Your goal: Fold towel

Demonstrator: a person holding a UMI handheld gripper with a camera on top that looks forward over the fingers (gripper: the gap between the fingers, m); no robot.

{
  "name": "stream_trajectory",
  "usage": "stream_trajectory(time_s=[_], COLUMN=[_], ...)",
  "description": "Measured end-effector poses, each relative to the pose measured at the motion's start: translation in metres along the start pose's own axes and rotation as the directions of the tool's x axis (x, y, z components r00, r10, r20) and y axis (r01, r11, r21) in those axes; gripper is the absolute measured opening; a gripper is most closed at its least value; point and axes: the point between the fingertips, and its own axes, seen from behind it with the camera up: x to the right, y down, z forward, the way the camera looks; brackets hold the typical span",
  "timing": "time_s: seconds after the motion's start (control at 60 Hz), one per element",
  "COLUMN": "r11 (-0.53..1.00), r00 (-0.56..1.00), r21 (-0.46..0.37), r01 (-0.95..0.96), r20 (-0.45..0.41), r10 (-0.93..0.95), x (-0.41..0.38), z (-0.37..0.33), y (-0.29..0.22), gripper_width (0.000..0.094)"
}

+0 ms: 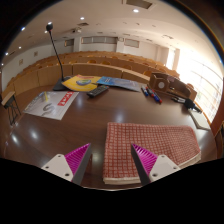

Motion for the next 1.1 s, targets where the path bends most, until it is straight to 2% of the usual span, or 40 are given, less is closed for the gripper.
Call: stream_trajectory(time_s=[0.083, 0.167, 0.25, 0.3, 0.367, 0.467, 0.633, 0.8, 1.0, 1.1], r11=[0.999, 1.000, 0.999, 0.998, 0.991, 0.976, 0.992, 1.000, 0.973, 0.952], r00=[1.000, 1.000, 0.999, 0.998, 0.991, 0.976, 0.992, 0.983, 0.901, 0.871], r21=[-0.030, -0.018, -0.021, -0.022, -0.028, -0.030, -0.025, 0.014, 0.091, 0.114], r01=[0.014, 0.011, 0.029, 0.057, 0.127, 0.214, 0.120, -0.010, -0.214, -0.284], r20=[-0.010, 0.000, -0.014, -0.012, -0.027, -0.026, 0.042, 0.185, 0.403, 0.446], r10=[-0.014, -0.011, -0.030, -0.057, -0.128, -0.215, -0.119, 0.007, 0.161, 0.206], x=[0.003, 0.006, 0.010, 0.010, 0.013, 0.012, 0.010, -0.010, -0.028, -0.006], z=[0.018, 0.024, 0.028, 0.028, 0.027, 0.027, 0.025, -0.001, -0.066, -0.082], y=[0.005, 0.000, -0.001, 0.000, 0.000, -0.001, -0.003, -0.022, -0.092, -0.116], gripper_width=[0.0756, 0.0643, 0.0379, 0.0293, 0.0105, 0.0069, 0.0051, 0.0049, 0.0049, 0.0049])
